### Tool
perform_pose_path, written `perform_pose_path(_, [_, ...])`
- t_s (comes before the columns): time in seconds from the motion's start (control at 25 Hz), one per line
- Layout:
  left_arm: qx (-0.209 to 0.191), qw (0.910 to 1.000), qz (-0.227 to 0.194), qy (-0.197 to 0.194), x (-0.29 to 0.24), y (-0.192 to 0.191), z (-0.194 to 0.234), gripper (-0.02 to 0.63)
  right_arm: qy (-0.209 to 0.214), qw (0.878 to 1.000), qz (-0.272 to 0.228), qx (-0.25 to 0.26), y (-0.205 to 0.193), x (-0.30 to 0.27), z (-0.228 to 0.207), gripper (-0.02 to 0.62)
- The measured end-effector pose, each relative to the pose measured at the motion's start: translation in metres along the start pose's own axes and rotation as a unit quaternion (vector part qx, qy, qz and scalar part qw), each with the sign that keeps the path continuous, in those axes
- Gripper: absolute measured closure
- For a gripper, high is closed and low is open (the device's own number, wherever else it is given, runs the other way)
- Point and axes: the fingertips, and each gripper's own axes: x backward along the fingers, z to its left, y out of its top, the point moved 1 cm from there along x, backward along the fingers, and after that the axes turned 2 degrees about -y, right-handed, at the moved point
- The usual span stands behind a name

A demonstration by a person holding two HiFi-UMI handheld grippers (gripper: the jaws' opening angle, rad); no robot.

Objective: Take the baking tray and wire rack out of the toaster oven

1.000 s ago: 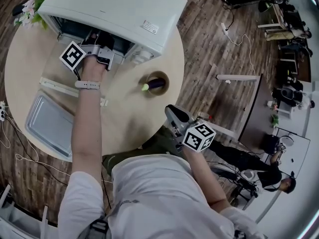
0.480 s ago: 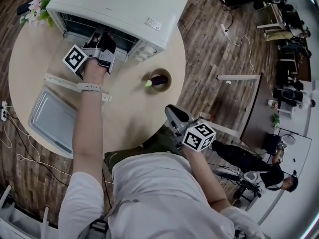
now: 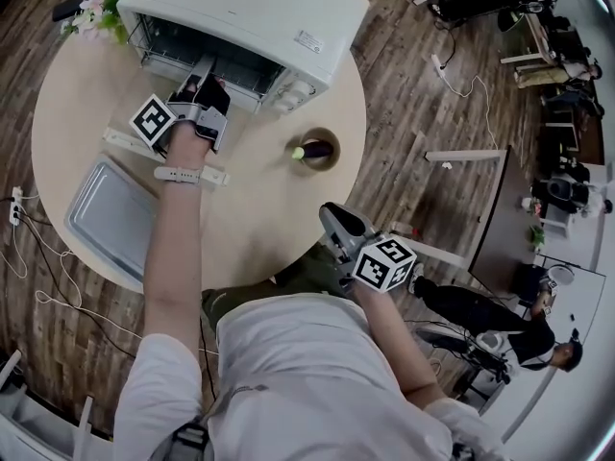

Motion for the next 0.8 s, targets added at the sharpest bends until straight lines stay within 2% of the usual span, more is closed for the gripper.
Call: perform_pose_path(0.8, [0.021, 0.9991, 0.037, 0.008, 0.067, -0.007, -0.015, 0.595, 0.029, 1.0, -0.009, -0.007, -0.03, -0.001, 0.041, 0.546])
